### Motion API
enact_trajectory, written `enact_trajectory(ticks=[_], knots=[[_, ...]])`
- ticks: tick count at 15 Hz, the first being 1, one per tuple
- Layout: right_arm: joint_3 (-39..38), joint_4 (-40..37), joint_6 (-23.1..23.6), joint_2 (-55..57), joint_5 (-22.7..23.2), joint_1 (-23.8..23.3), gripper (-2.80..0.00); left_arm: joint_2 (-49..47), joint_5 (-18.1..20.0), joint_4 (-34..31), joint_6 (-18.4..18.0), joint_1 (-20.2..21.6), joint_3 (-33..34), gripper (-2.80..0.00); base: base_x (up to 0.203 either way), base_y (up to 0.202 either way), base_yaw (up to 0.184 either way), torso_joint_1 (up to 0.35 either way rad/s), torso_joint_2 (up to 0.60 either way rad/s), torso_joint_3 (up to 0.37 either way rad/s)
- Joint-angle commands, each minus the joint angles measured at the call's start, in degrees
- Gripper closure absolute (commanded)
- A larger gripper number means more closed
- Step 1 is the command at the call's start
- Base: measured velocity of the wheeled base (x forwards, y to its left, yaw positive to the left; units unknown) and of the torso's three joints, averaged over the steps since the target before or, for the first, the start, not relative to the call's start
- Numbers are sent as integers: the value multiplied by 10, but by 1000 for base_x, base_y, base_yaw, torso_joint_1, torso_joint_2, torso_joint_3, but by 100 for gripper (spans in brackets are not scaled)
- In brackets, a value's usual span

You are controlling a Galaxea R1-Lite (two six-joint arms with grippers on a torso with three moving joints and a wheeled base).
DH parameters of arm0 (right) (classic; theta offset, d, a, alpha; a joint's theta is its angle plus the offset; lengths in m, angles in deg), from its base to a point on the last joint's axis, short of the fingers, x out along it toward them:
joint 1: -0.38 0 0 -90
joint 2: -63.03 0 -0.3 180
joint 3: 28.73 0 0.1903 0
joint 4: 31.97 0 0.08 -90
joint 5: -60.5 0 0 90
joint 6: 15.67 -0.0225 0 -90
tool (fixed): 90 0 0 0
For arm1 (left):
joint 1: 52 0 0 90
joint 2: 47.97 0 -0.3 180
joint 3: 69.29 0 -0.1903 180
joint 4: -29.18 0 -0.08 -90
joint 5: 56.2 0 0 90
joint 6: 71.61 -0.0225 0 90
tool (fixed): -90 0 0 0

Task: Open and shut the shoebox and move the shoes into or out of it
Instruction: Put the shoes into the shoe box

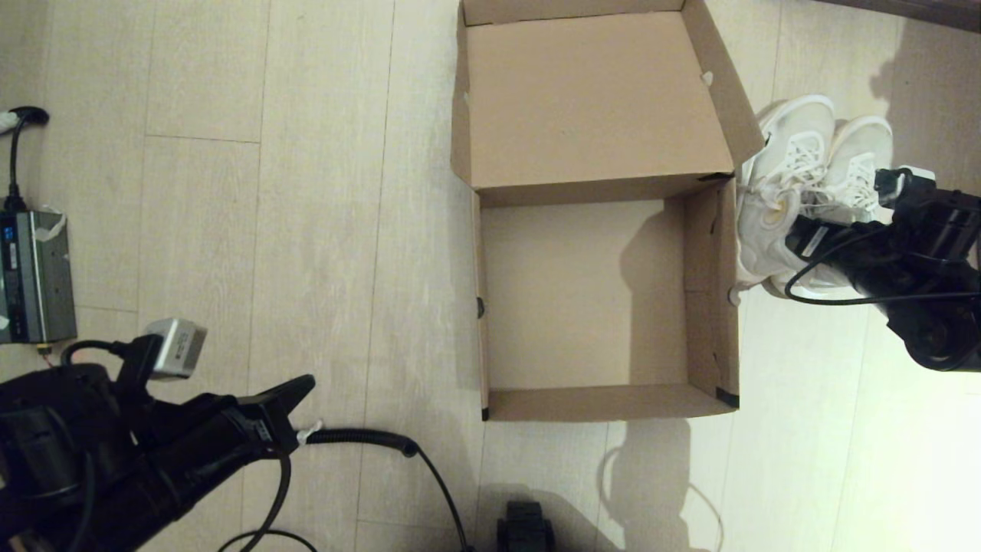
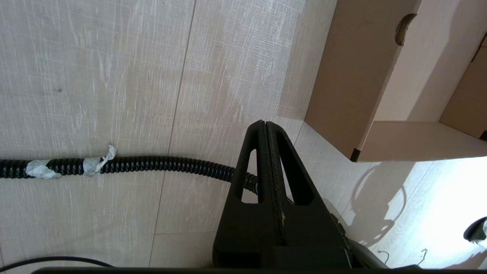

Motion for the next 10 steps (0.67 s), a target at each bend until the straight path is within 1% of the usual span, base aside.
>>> enact_trajectory(ticks=[1, 3, 6, 8, 10], knots=[[8, 2, 0, -4, -3, 0, 0, -2, -1, 3, 0, 0, -3, 0, 0, 0, 0, 0, 0, 0], [23, -33, 1, -32, -18, 0, 0, 8, -4, 3, -2, 0, -6, 0, 0, 0, 0, 0, 0, 0], [28, -135, -1, -113, -28, 0, 0, 46, -6, 1, -9, 0, 1, 0, 0, 0, 0, 0, 0, 0], [18, -179, -1, -173, -29, 0, 0, 78, -6, -2, -35, 0, 12, 0, 0, 0, 0, 0, 0, 0], [2, -217, 0, -230, -29, 0, 0, 112, -6, -3, -62, 0, 45, 0, 0, 0, 0, 0, 0, 0]])
